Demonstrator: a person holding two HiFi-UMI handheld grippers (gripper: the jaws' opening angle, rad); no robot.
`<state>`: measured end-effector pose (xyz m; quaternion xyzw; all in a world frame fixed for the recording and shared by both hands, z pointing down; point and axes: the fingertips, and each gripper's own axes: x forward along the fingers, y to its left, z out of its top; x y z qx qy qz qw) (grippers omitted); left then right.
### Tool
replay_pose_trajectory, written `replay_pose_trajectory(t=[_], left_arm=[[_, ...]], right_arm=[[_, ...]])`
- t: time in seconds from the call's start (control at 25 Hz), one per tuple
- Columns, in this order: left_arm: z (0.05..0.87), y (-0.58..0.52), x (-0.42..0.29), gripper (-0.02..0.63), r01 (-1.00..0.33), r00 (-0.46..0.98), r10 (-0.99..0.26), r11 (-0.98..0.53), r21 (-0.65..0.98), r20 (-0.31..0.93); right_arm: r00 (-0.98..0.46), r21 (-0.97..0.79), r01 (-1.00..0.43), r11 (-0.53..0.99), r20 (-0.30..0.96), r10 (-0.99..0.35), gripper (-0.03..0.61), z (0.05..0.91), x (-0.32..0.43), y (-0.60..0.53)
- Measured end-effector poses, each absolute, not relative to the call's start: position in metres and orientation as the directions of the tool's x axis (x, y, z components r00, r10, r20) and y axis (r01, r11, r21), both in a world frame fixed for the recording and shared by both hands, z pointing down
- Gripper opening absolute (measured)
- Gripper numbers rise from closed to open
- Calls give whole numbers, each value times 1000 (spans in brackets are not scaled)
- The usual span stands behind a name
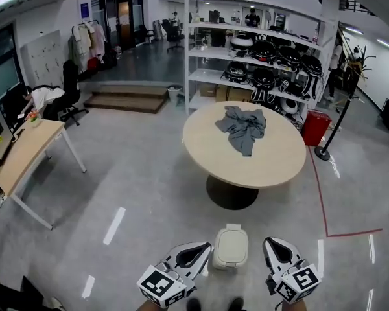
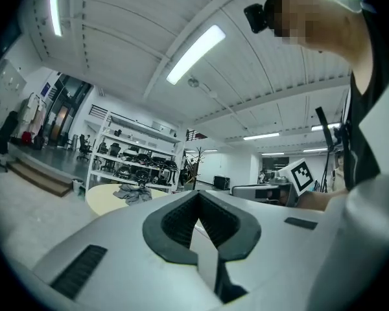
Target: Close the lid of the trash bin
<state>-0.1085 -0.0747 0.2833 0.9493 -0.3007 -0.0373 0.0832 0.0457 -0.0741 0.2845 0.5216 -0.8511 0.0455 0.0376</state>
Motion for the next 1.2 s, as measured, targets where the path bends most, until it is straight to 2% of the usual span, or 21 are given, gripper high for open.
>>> replay_pose_trajectory(t=[0.24, 0.52, 0.84, 1.2], left_arm=[[268, -30, -122, -9, -613, 768, -637, -762, 210, -71], [267, 64, -85, -9, -614, 776, -631, -764, 200, -26], [276, 177, -43, -9, -665, 741, -669, -721, 195, 56], [259, 245, -44, -9, -671, 740, -670, -726, 149, 68]], right_arm=[[-474, -43, -881, 472, 74, -878, 9, 267, 40, -26], [-504, -54, -864, 501, 75, -860, 9, 275, 63, 71], [-523, -147, -847, 510, 67, -850, 9, 296, 122, 186], [-526, -144, -844, 517, 34, -850, 9, 283, 117, 259]])
